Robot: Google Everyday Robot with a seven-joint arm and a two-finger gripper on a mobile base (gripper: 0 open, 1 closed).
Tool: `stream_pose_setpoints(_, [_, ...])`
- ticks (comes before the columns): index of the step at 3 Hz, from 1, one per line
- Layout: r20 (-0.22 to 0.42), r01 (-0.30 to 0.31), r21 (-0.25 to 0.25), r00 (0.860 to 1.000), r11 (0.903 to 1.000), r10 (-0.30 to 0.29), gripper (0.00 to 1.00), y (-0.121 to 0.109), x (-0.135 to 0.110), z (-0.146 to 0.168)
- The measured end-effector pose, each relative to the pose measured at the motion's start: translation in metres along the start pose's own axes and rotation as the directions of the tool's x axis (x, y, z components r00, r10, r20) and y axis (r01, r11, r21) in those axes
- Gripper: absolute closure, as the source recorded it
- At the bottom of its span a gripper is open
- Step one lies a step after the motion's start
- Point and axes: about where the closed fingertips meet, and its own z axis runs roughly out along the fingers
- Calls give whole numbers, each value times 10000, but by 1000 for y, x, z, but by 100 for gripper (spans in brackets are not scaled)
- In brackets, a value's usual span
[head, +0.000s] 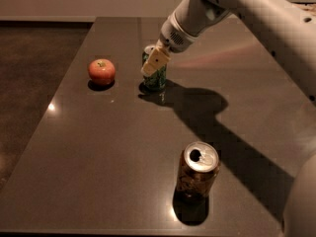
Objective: Move green can near orange can
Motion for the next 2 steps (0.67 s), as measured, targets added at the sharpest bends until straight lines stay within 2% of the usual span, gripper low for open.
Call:
stream_pose_setpoints(1, [109, 142, 98, 9998, 9999, -144, 65, 6, 1, -12])
stream_pose_setpoints(2, [184, 435, 179, 9989, 9989, -438, 88, 15, 13, -38])
